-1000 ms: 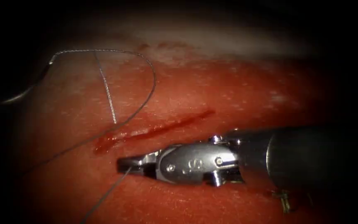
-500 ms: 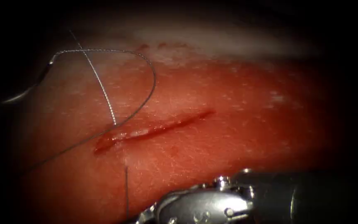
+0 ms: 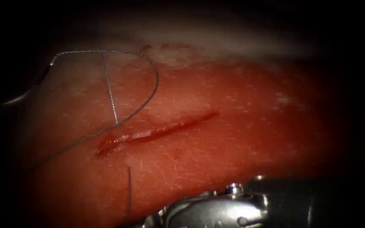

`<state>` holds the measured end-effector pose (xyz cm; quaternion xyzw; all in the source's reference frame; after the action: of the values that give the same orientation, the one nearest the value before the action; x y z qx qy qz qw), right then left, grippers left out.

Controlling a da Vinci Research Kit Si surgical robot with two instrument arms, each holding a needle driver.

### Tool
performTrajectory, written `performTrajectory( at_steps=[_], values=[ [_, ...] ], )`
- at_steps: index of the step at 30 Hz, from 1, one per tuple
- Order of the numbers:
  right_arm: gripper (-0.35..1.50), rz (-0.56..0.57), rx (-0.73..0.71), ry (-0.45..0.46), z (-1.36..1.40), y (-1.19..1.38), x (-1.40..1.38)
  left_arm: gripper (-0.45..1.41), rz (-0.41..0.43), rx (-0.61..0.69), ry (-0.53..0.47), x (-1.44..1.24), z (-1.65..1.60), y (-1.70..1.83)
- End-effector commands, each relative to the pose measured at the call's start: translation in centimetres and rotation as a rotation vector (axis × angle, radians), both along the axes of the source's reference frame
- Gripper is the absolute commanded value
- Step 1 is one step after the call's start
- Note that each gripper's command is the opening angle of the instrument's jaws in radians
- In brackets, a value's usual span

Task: Wound Closure

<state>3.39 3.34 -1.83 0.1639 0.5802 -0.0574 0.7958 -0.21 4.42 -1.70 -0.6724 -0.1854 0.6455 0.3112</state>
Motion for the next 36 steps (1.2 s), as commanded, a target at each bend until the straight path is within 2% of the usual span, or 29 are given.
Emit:
performTrajectory(
  at_steps=[1, 4, 8, 10, 18, 19, 20, 21, 22, 23, 32, 36],
  values=[
    [1.30, 0.028, -0.006, -0.015, 0.18, 0.04, 0.02, -0.35, -0.001, 0.004, -0.001, -0.05, 0.07, -0.06],
    [1.33, 0.107, -0.015, -0.018, 0.35, 0.21, 0.00, -0.35, -0.005, 0.003, -0.001, -0.05, 0.07, -0.07],
    [1.35, 0.154, -0.021, -0.028, 0.47, 0.27, -0.02, -0.35, -0.006, 0.004, 0.003, -0.05, 0.07, -0.07],
    [1.28, 0.207, -0.045, -0.061, 0.63, 0.29, 0.03, -0.35, -0.006, 0.003, 0.003, -0.05, 0.07, -0.07],
    [1.23, 0.247, -0.052, -0.077, 0.90, 0.33, 0.28, -0.35, -0.007, 0.003, 0.003, -0.05, 0.08, -0.07],
    [1.11, 0.250, -0.052, -0.075, 0.94, 0.34, 0.32, -0.35, -0.007, 0.003, 0.003, -0.05, 0.08, -0.07],
    [0.84, 0.250, -0.028, -0.078, 0.95, 0.34, 0.33, -0.35, -0.007, 0.003, 0.003, -0.05, 0.08, -0.07],
    [0.46, 0.248, -0.014, -0.078, 0.95, 0.34, 0.33, -0.35, -0.007, 0.003, 0.003, -0.05, 0.08, -0.07],
    [-0.01, 0.242, -0.012, -0.075, 0.94, 0.33, 0.32, -0.35, -0.007, 0.003, 0.003, -0.05, 0.08, -0.07],
    [-0.35, 0.210, -0.001, -0.065, 0.92, 0.31, 0.28, -0.35, -0.006, 0.003, 0.003, -0.05, 0.08, -0.07],
    [-0.35, 0.139, 0.018, -0.085, 0.68, 0.23, 0.27, -0.35, -0.006, 0.003, 0.003, -0.05, 0.08, -0.07],
    [-0.35, 0.031, 0.049, -0.059, 0.48, 0.09, 0.31, -0.35, -0.006, 0.003, 0.003, -0.05, 0.08, -0.07]
  ],
)
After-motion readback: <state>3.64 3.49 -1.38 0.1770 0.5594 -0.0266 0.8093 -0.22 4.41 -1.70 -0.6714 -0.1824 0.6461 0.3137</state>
